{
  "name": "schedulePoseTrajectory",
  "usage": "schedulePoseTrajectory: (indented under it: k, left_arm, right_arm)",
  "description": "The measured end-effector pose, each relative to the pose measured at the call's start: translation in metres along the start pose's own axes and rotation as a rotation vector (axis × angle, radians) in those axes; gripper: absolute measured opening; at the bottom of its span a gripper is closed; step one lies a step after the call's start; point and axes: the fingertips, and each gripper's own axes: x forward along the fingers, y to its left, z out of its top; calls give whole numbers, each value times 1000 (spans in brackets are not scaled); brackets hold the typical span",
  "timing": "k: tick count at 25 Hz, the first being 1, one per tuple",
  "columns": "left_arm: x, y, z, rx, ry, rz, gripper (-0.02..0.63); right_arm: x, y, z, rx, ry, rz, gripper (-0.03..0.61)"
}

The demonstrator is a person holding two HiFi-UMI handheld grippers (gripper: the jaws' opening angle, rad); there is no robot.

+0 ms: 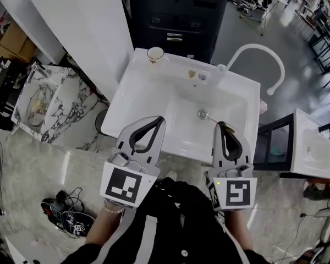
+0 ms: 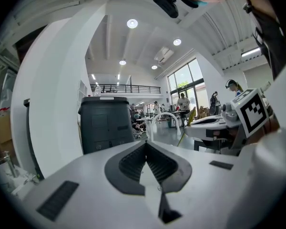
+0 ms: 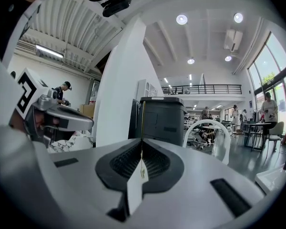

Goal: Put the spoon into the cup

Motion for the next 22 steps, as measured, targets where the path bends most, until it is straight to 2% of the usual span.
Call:
schedulePoseTrajectory:
  k: [11,22]
  left_arm:
    - [18,10,-3,2,21,34,0]
    - [15,10,1,21,40,68,0]
  right_arm:
    - [30,-6,0,2,-13,46,8]
    - [33,-10,-5,37,-16,64,8]
